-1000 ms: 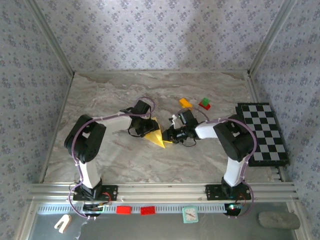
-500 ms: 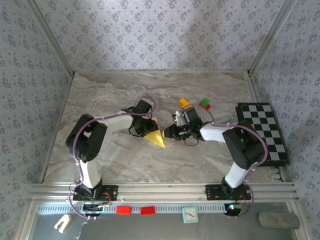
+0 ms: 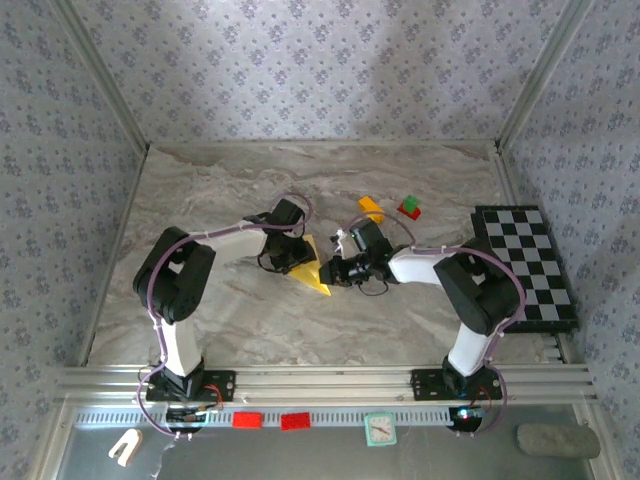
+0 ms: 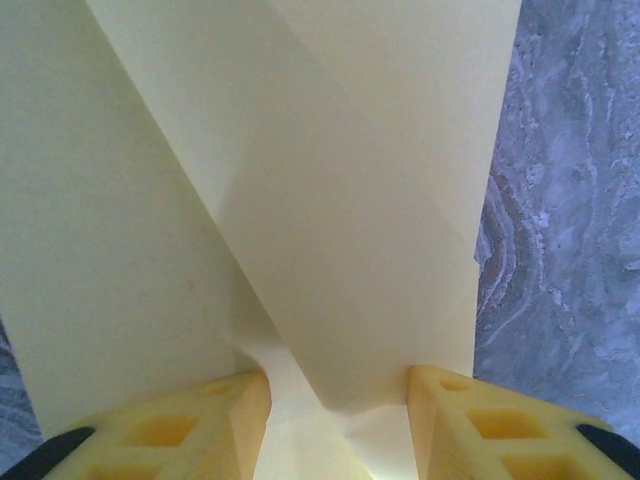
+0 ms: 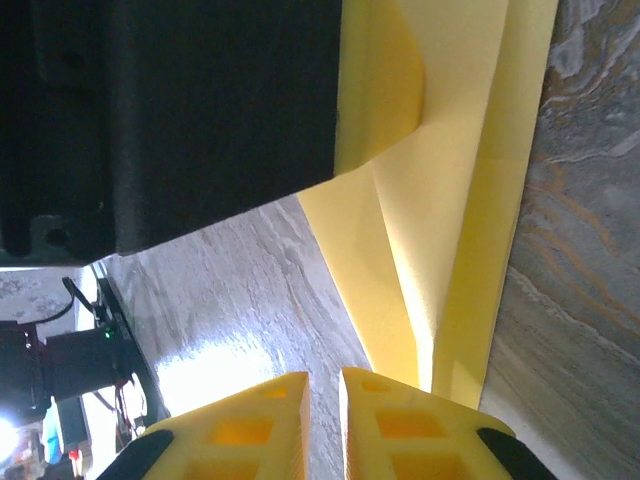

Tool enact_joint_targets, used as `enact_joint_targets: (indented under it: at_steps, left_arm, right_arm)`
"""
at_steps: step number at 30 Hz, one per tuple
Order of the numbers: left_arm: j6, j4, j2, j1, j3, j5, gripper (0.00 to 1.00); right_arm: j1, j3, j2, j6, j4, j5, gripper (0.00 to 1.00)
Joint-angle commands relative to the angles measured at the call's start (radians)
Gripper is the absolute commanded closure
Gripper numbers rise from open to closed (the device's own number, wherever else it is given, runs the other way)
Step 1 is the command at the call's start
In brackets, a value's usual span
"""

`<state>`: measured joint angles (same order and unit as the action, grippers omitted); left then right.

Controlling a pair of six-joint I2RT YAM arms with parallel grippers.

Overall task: Fold a paper plane with a square sheet of paper (pick it up from the middle)
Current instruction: Fourth fold the wing at the center of the table.

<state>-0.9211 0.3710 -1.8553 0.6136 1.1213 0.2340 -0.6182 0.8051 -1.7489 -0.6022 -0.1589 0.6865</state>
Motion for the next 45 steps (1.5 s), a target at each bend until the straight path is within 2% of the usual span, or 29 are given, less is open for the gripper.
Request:
enact_joint_targets:
  at_steps: [1, 31, 45]
  left_arm:
    - [-0.013, 0.112, -0.074, 0.007, -0.025, -0.055, 0.56]
    - [0.006, 0.136, -0.108, 0.011, -0.008, -0.044, 0.49]
    - [0.016, 0.149, -0.080, 0.010, 0.022, -0.045, 0.48]
  right_arm:
    - [-0.003, 0.029, -0.025, 0.038, 0.053, -0.018, 0.83]
    - [-0.002, 0.058, -0.081, 0.050, 0.102, -0.025, 0.82]
    - [-0.009, 0.065, -0.101, 0.060, 0.171, -0.093, 0.82]
